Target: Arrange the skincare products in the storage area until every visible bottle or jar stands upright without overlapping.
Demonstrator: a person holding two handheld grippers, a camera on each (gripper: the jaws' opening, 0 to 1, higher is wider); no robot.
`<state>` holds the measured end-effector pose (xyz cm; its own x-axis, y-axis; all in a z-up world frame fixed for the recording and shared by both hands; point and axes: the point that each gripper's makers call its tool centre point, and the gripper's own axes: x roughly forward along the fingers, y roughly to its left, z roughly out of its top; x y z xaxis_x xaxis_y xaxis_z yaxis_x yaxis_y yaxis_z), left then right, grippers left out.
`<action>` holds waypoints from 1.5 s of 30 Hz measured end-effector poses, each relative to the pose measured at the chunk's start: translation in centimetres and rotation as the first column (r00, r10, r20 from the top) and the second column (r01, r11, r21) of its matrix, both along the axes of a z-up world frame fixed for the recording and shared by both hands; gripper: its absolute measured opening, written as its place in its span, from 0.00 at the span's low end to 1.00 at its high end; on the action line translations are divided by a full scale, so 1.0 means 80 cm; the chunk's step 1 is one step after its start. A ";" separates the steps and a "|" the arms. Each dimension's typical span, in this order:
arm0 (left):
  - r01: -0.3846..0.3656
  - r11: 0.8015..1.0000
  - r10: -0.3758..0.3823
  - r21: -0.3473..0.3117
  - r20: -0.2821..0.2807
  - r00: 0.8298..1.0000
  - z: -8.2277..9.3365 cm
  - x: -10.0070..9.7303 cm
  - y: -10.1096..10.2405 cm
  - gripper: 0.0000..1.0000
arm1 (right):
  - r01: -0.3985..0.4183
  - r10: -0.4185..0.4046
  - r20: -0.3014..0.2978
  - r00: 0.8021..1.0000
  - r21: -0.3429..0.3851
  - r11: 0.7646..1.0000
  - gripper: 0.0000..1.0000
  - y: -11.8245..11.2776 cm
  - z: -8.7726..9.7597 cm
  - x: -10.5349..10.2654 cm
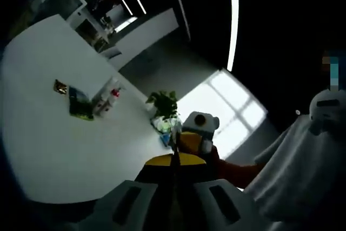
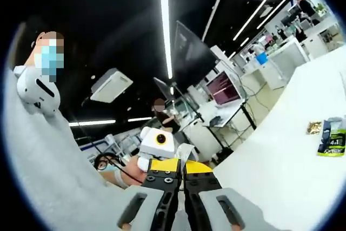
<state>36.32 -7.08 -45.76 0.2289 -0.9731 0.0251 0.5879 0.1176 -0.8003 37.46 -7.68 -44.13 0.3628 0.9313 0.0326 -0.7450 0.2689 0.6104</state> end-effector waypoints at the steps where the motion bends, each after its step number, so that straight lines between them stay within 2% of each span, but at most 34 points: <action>1: 0.000 1.000 0.000 0.003 0.000 1.000 0.000 0.000 0.000 0.00 | 0.012 -0.012 -0.009 1.000 0.006 1.000 0.00 -0.003 -0.001 0.002; 3: 0.007 1.000 -0.007 -0.018 -0.009 1.000 0.004 -0.002 0.000 0.00 | 0.005 -0.002 -0.041 0.999 0.073 0.997 0.00 -0.005 0.007 0.000; 7: 0.015 0.999 -0.015 -0.029 -0.014 1.000 0.008 -0.003 -0.001 0.00 | 0.023 -0.018 -0.048 0.999 0.095 0.995 0.00 -0.007 0.010 -0.001; 9: 0.016 0.997 -0.018 -0.069 -0.029 0.999 0.015 -0.003 0.000 0.00 | 0.034 -0.013 -0.116 0.993 0.174 0.984 0.00 -0.010 0.017 0.000; 10: 0.017 0.997 -0.020 -0.076 -0.039 0.999 0.016 -0.003 -0.001 0.00 | 0.037 -0.013 -0.128 0.992 0.182 0.983 0.00 -0.011 0.016 0.001; 12: 0.018 0.998 -0.021 -0.067 -0.034 0.999 0.016 -0.003 -0.002 0.00 | 0.059 -0.040 -0.111 0.993 0.167 0.984 0.00 -0.014 0.011 0.006; 14: 0.017 0.998 -0.019 -0.060 -0.042 0.999 0.014 -0.002 -0.002 0.00 | 0.062 -0.037 -0.138 0.990 0.182 0.981 0.00 -0.016 0.009 0.007; 17: -0.005 0.999 0.001 -0.052 -0.070 0.998 0.004 0.001 0.000 0.00 | 0.075 -0.055 -0.123 0.991 0.161 0.984 0.00 -0.016 0.007 0.005; 20: -0.027 0.994 0.016 -0.110 -0.103 0.995 0.010 0.004 0.002 0.00 | 0.101 -0.083 -0.108 0.991 0.166 0.981 0.00 -0.018 0.010 0.008; 22: -0.030 0.992 0.014 -0.124 -0.126 0.992 0.011 0.004 0.002 0.00 | 0.113 -0.087 -0.136 0.987 0.194 0.974 0.00 -0.019 0.010 0.011; 26: -0.041 0.994 0.030 -0.102 -0.108 0.994 0.008 0.006 0.002 0.00 | 0.143 -0.109 -0.163 0.981 0.215 0.966 0.00 -0.020 0.007 0.016; 31: -0.040 0.995 0.031 -0.089 -0.107 0.994 0.004 0.005 0.001 0.00 | 0.201 -0.151 -0.193 0.969 0.275 0.940 0.00 -0.032 0.012 0.024; 33: -0.034 0.996 0.025 -0.083 -0.107 0.994 0.003 0.003 0.001 0.00 | 0.194 -0.143 -0.199 0.969 0.269 0.943 0.00 -0.030 0.011 0.023; 34: -0.038 0.998 0.034 -0.053 -0.079 0.996 -0.002 0.004 0.002 0.00 | 0.189 -0.144 -0.184 0.972 0.258 0.947 0.00 -0.029 0.010 0.023; 37: -0.036 0.998 0.030 -0.060 -0.104 0.994 -0.003 0.002 0.003 0.00 | 0.144 -0.117 -0.125 0.985 0.234 0.962 0.00 -0.024 0.014 0.017; 38: -0.047 0.996 0.039 -0.072 -0.102 0.994 0.000 0.004 0.004 0.00 | 0.115 -0.100 -0.103 0.990 0.162 0.980 0.00 -0.019 0.004 0.012; 40: -0.045 0.996 0.037 -0.073 -0.100 0.994 0.002 0.004 0.003 0.00 | 0.087 -0.082 -0.065 0.995 0.091 0.992 0.17 -0.008 -0.002 0.006; 41: -0.032 0.997 0.024 -0.072 -0.097 0.995 0.003 0.001 0.000 0.00 | 0.092 -0.091 -0.033 0.995 0.041 0.995 0.21 -0.001 -0.007 0.004; 42: -0.012 0.998 0.005 -0.067 -0.094 0.996 0.003 -0.003 -0.003 0.00 | 0.087 -0.087 0.010 0.996 0.012 0.996 0.12 0.001 -0.008 0.002; 43: -0.001 0.998 -0.003 -0.058 -0.085 0.996 0.002 -0.006 -0.006 0.00 | 0.043 -0.044 0.044 0.998 0.011 0.999 0.00 0.005 -0.006 -0.006; 44: -0.010 1.000 0.008 -0.029 -0.079 0.997 -0.003 -0.006 -0.007 0.00 | 0.051 -0.050 -0.016 0.999 0.071 0.996 0.00 0.005 0.000 -0.006; 45: -0.014 0.999 0.010 -0.044 -0.077 0.997 0.000 -0.006 -0.005 0.00 | 0.072 -0.066 -0.056 0.996 0.103 0.992 0.00 0.002 0.000 -0.001</action>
